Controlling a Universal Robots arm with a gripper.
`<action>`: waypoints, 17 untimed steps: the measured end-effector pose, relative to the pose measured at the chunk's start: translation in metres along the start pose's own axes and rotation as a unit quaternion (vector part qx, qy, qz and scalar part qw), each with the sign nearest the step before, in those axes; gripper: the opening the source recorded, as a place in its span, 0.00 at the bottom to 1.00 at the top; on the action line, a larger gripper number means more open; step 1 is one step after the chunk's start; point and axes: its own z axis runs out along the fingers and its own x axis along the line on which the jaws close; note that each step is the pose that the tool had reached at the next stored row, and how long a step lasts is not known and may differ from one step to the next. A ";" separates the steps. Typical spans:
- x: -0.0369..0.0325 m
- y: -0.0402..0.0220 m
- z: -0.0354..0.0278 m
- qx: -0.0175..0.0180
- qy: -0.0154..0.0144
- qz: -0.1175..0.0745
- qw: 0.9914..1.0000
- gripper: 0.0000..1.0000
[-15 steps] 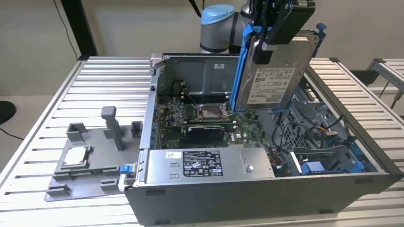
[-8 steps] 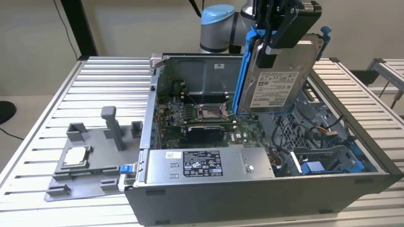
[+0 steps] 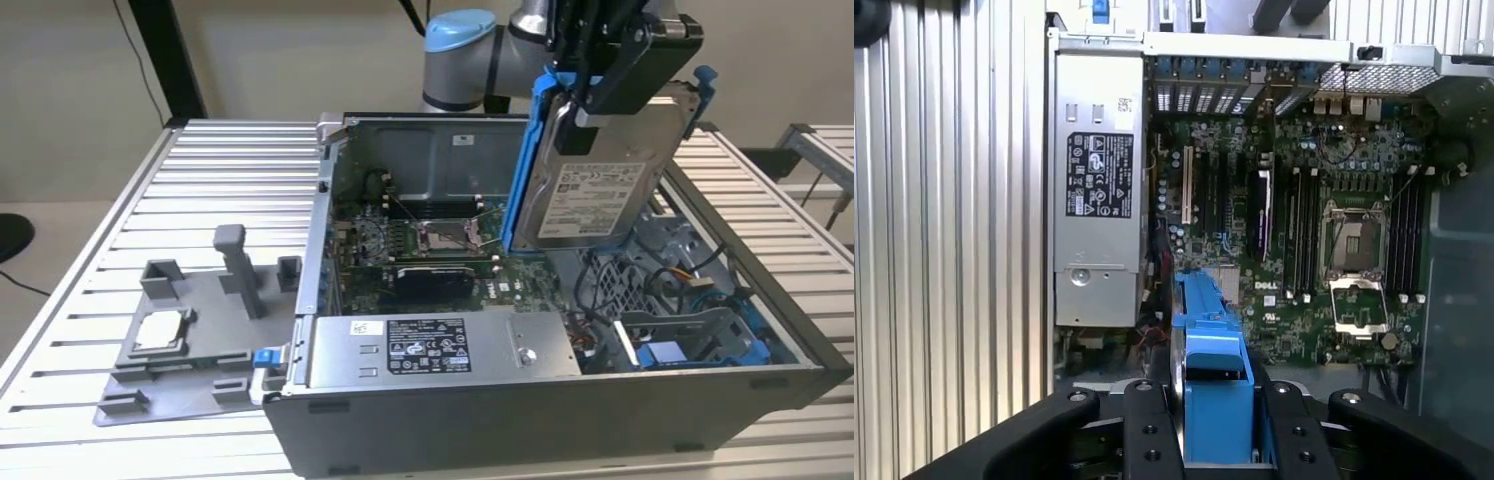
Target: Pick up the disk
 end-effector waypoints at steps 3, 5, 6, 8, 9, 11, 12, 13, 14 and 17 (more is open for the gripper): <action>0.0029 -0.0038 0.0007 0.000 0.000 0.001 1.000 0.00; 0.0042 -0.0062 0.0012 0.000 0.000 0.001 1.000 0.00; 0.0047 -0.0076 0.0015 0.000 0.000 0.001 1.000 0.00; 0.0060 -0.0110 0.0021 0.000 0.000 0.002 1.000 0.00; 0.0066 -0.0124 0.0024 0.000 0.000 0.002 1.000 0.00; 0.0078 -0.0140 0.0035 0.000 0.000 0.004 1.000 0.00; 0.0083 -0.0146 0.0040 0.000 0.000 0.005 1.000 0.00; 0.0088 -0.0151 0.0044 0.000 0.000 0.006 1.000 0.00; 0.0092 -0.0157 0.0049 0.000 0.000 0.007 1.000 0.00; 0.0101 -0.0196 0.0067 0.000 0.000 0.010 1.000 0.00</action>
